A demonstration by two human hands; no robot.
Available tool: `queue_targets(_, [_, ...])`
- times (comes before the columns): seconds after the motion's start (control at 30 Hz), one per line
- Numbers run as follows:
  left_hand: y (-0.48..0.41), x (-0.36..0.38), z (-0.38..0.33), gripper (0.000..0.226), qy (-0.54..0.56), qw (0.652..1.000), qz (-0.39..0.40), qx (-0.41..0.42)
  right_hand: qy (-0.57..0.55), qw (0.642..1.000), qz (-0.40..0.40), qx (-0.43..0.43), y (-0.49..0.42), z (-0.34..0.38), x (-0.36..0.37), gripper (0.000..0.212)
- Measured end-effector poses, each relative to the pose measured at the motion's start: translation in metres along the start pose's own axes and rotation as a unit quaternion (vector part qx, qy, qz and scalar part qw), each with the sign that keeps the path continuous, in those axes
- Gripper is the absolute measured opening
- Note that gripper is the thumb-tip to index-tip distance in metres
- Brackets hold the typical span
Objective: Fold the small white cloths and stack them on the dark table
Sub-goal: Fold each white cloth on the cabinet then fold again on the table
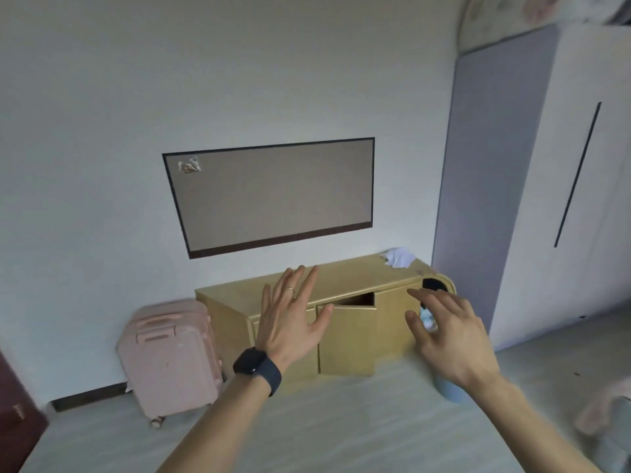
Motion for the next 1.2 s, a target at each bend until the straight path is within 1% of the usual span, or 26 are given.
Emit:
queue_targets(0.07, [-0.047, 0.024, -0.001, 0.073, -0.002, 1.000, -0.003, 0.013, 0.004, 1.000, -0.010, 0.003, -0.035, -0.024, 0.016, 0.037])
queue_targets(0.17, [-0.120, 0.070, -0.002, 0.074, -0.002, 1.000, 0.002, 0.016, 0.006, 1.000, -0.014, 0.007, -0.092, -0.068, 0.048, 0.042])
queue_targets(0.3, [-0.218, 0.138, -0.001, 0.073, 0.005, 1.000, 0.002, 0.006, -0.017, 1.000, 0.007, 0.015, -0.180, -0.131, 0.096, 0.036])
queue_targets(0.47, [-0.326, 0.206, 0.006, 0.076, 0.006, 1.000, 0.002, -0.012, -0.032, 0.999, 0.021, 0.009, -0.284, -0.201, 0.149, 0.050])
queue_targets(0.63, [-0.414, 0.269, 0.031, 0.073, 0.000, 1.000, 0.003, -0.022, -0.027, 0.998, 0.053, 0.022, -0.373, -0.255, 0.210, 0.053])
queue_targets(0.8, [-0.496, 0.355, 0.079, 0.071, -0.007, 0.999, 0.021, -0.036, -0.024, 0.997, 0.061, 0.042, -0.445, -0.305, 0.292, 0.044])
queue_targets(0.87, [-0.528, 0.393, 0.101, 0.070, -0.004, 0.998, 0.038, -0.049, -0.026, 0.996, 0.062, 0.052, -0.469, -0.326, 0.331, 0.045])
queue_targets(0.93, [-0.558, 0.432, 0.123, 0.068, 0.002, 0.995, 0.076, -0.059, -0.027, 0.993, 0.084, 0.078, -0.489, -0.347, 0.372, 0.043])
queue_targets(1.0, [-0.585, 0.473, 0.144, 0.067, 0.019, 0.991, 0.112, -0.071, -0.027, 0.989, 0.105, 0.102, -0.506, -0.368, 0.412, 0.036])
queue_targets(1.07, [-0.609, 0.511, 0.160, 0.069, 0.028, 0.985, 0.149, -0.077, -0.019, 0.983, 0.123, 0.132, -0.523, -0.387, 0.449, 0.036])
queue_targets(1.2, [-0.647, 0.581, 0.188, 0.075, 0.014, 0.971, 0.222, -0.089, 0.008, 0.964, 0.191, 0.183, -0.553, -0.426, 0.514, 0.037])
Point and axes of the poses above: each hand's wrist, its own y-axis away from the middle knuckle, its own x-axis out of the palm, z = x × y, the point moved 4 cm from there along -y, towards the middle knuckle, and after that the axes turned 2 degrees about z, right-handed, at the moved point
